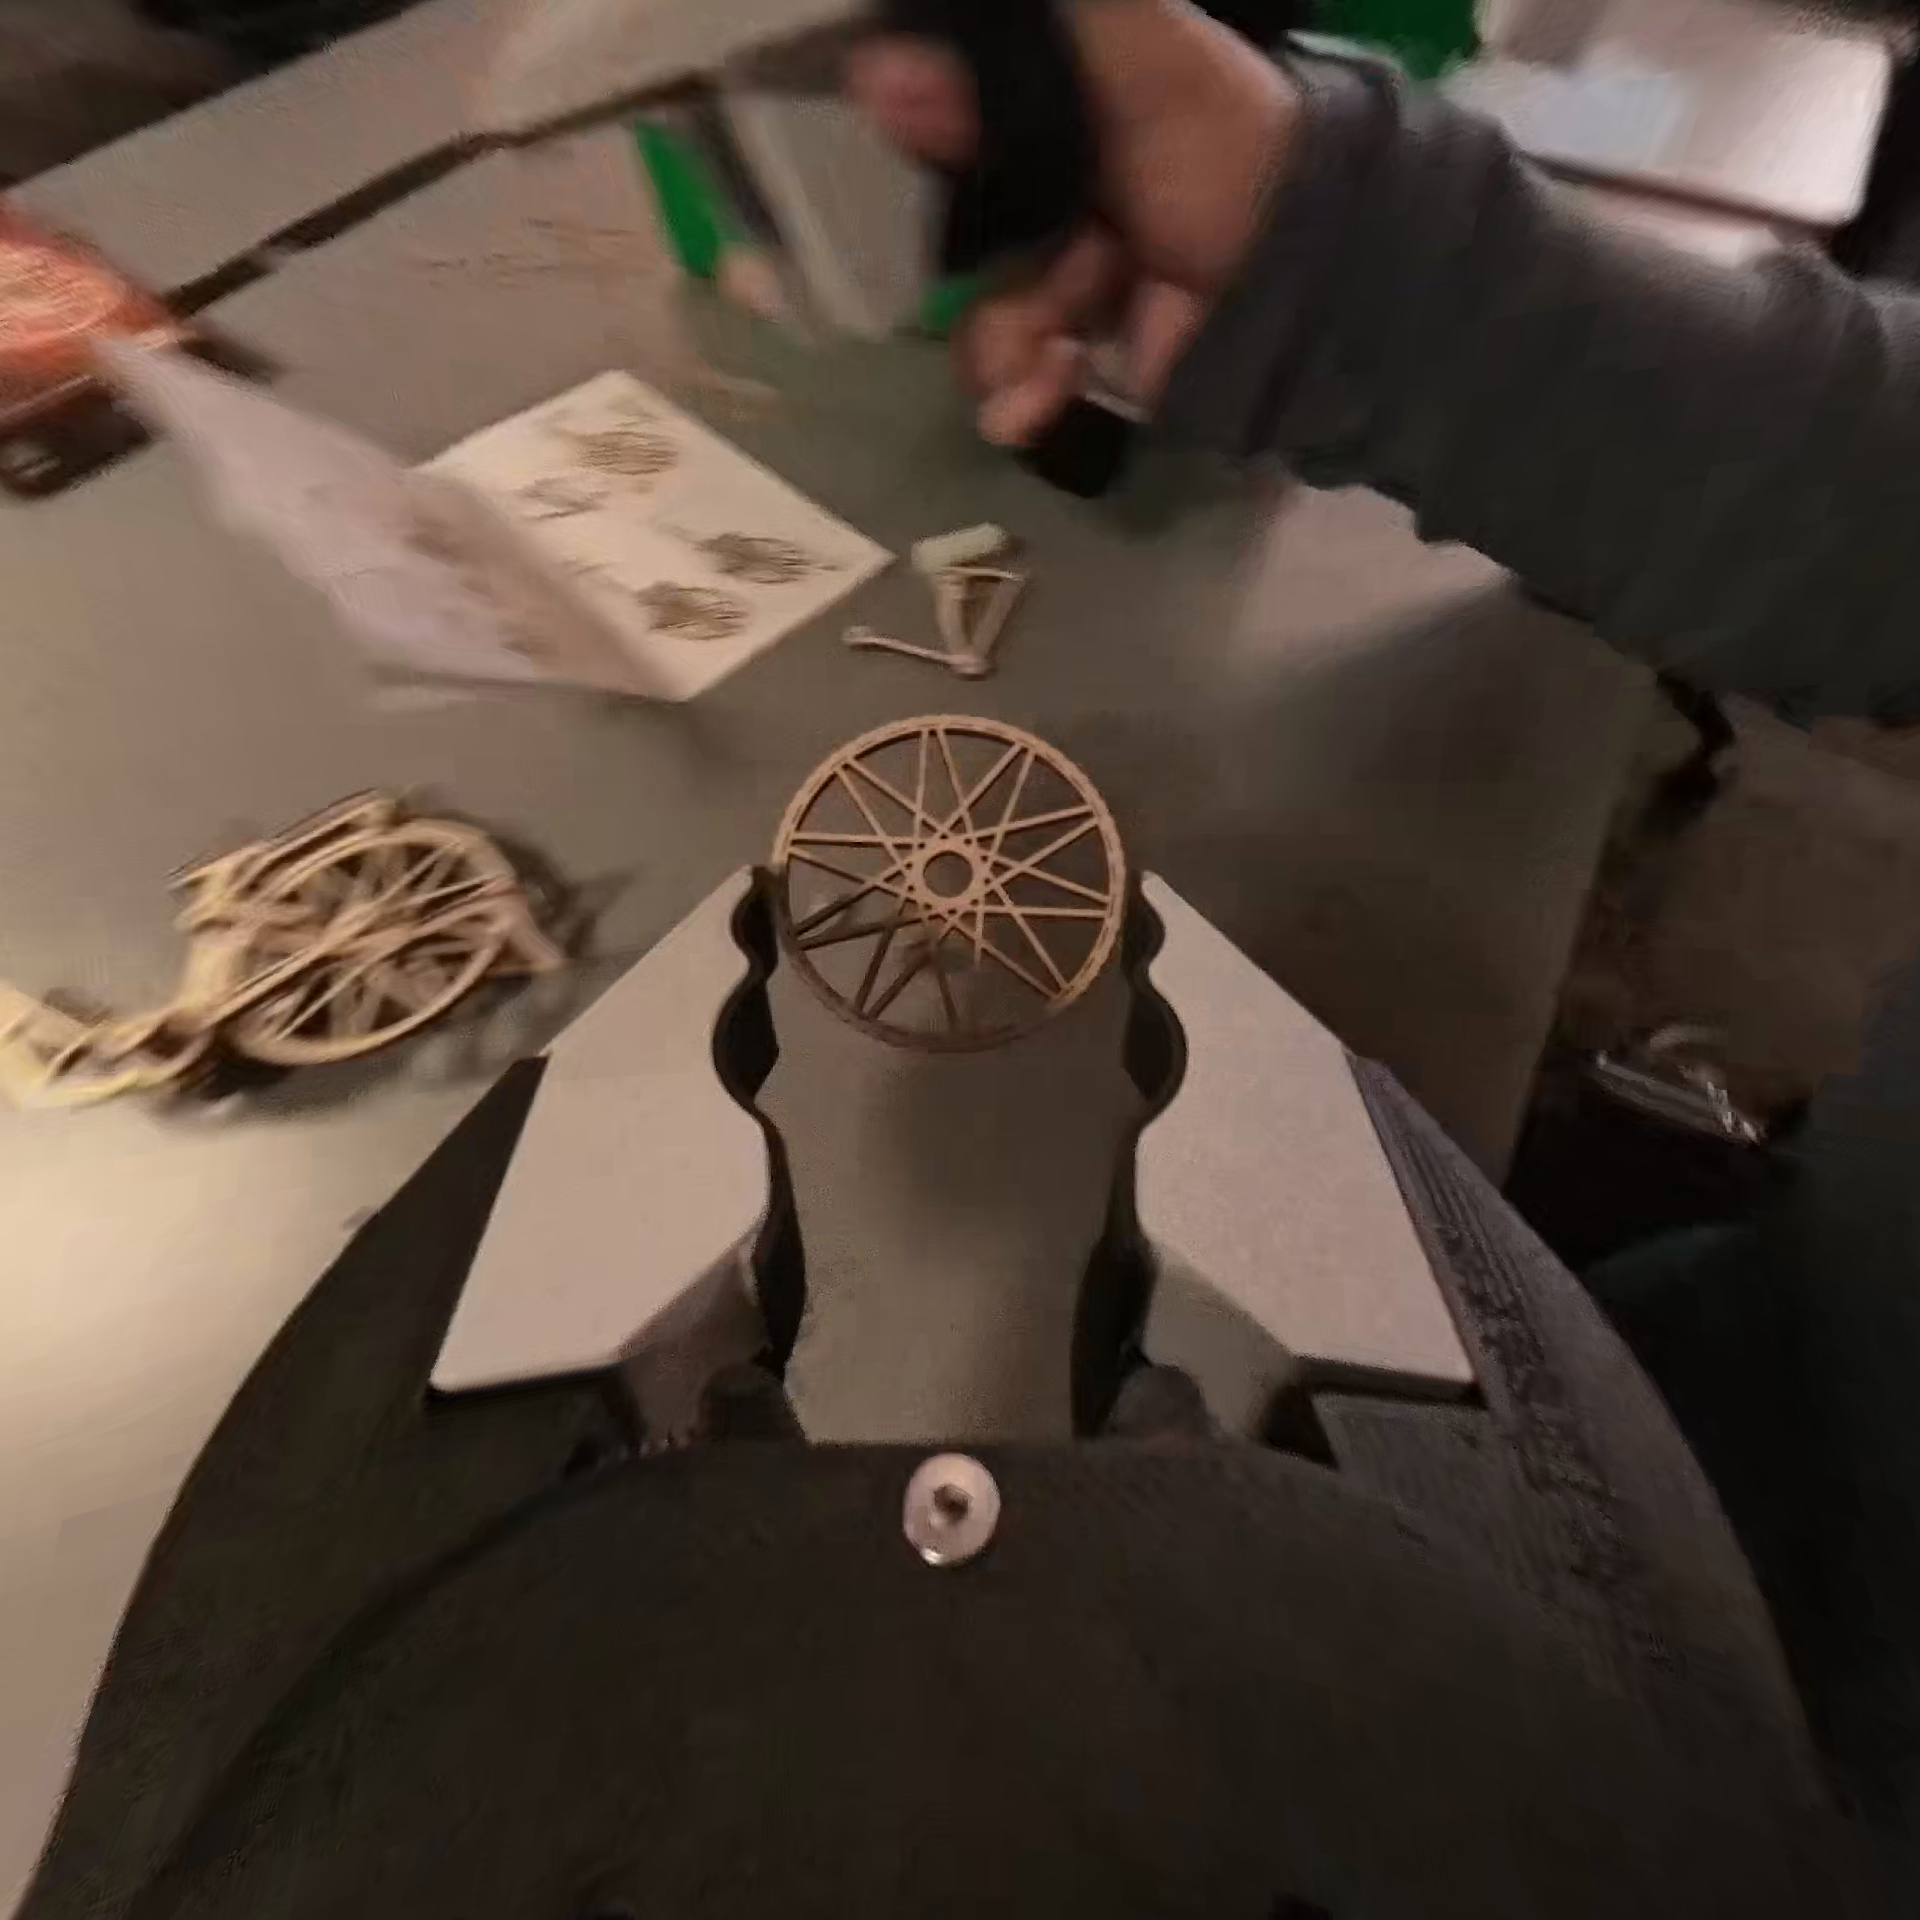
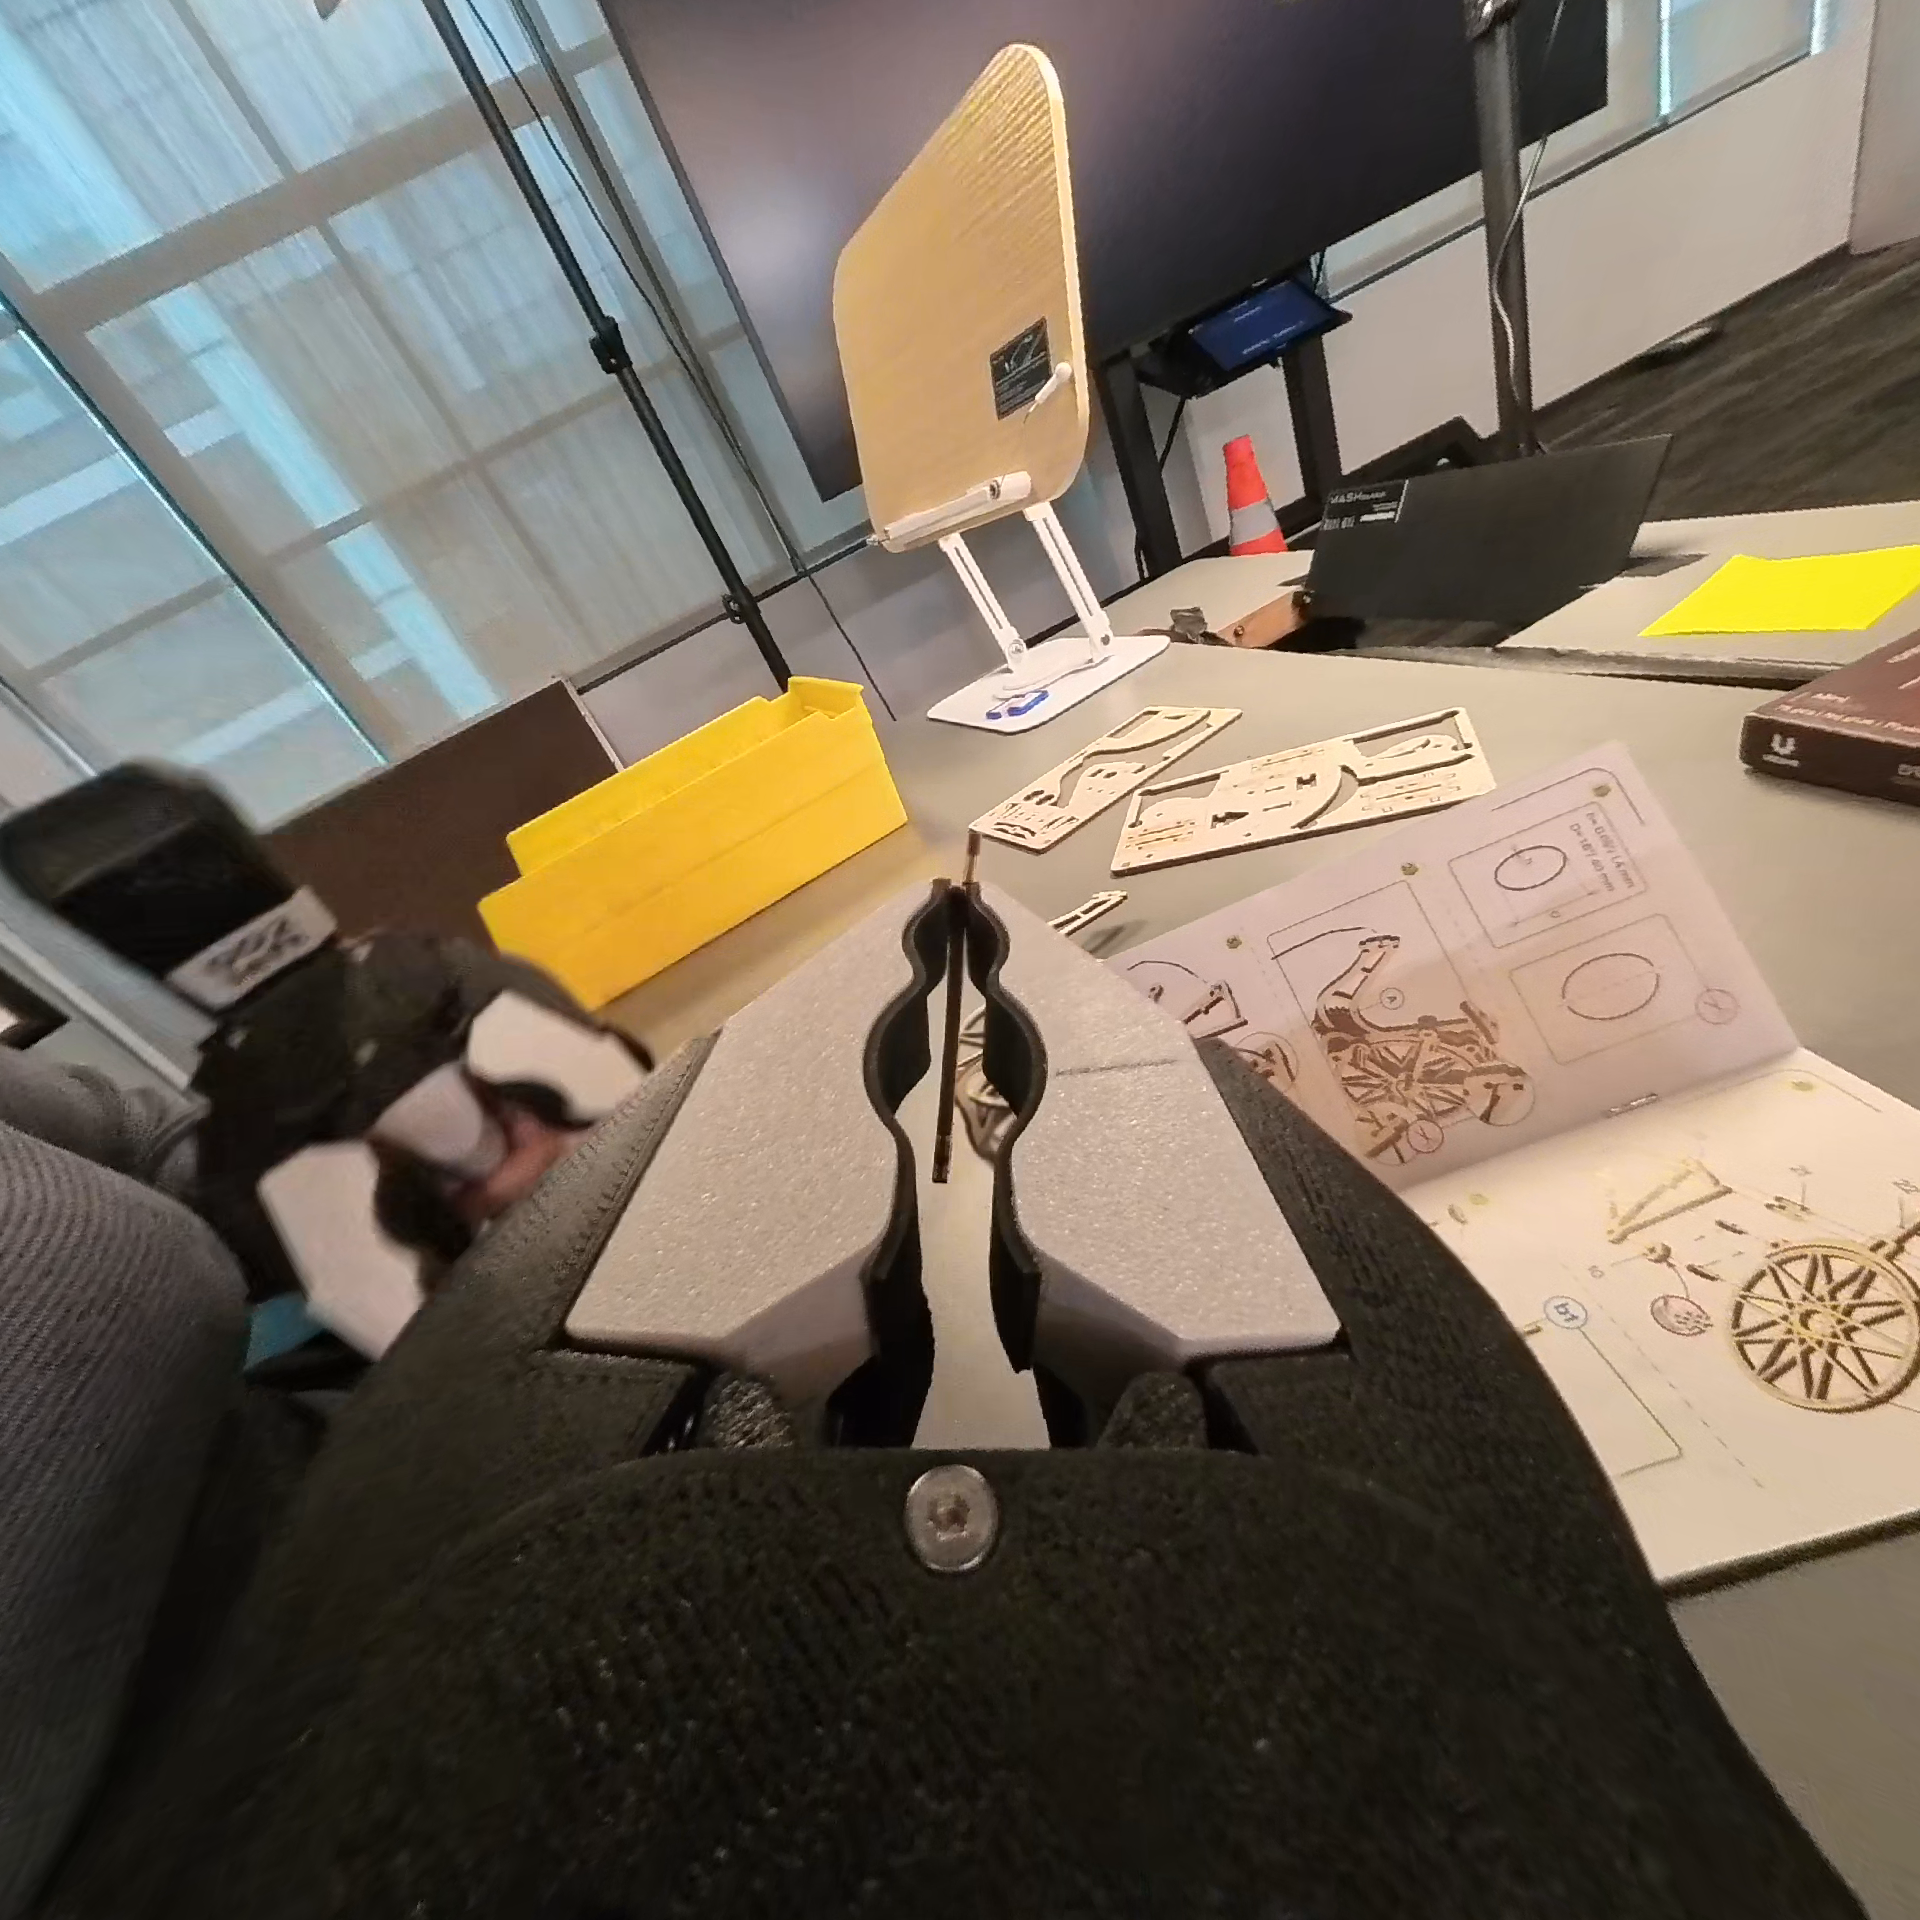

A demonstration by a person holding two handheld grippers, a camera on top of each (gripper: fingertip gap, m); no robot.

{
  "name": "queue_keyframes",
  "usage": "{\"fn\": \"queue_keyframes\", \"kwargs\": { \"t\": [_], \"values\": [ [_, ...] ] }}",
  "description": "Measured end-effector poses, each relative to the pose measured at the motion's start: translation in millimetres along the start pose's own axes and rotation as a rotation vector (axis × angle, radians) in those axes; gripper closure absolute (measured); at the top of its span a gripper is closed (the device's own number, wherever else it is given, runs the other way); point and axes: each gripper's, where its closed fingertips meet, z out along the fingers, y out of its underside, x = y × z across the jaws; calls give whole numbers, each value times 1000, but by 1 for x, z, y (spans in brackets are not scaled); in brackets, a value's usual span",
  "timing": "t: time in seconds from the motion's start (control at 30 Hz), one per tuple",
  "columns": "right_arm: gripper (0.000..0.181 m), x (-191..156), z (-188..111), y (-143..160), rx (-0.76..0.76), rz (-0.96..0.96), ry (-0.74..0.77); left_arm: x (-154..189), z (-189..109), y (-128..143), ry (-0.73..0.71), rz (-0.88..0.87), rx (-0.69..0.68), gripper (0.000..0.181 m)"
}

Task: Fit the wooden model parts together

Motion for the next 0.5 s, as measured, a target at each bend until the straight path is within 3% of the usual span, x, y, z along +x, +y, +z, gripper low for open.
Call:
{"fn": "queue_keyframes", "kwargs": {
  "t": [0.1,0.2,0.33,0.5],
  "values": [
    [181,1,0,0,4,4,1,33,27,11,66,92,-76,115],
    [181,4,0,3,-20,14,26,51,42,19,137,77,-118,115],
    [181,0,0,0,-13,3,24,54,56,32,152,80,-192,115],
    [181,-1,-2,-4,12,19,3,53,59,31,136,72,-190,112]
  ]
}}
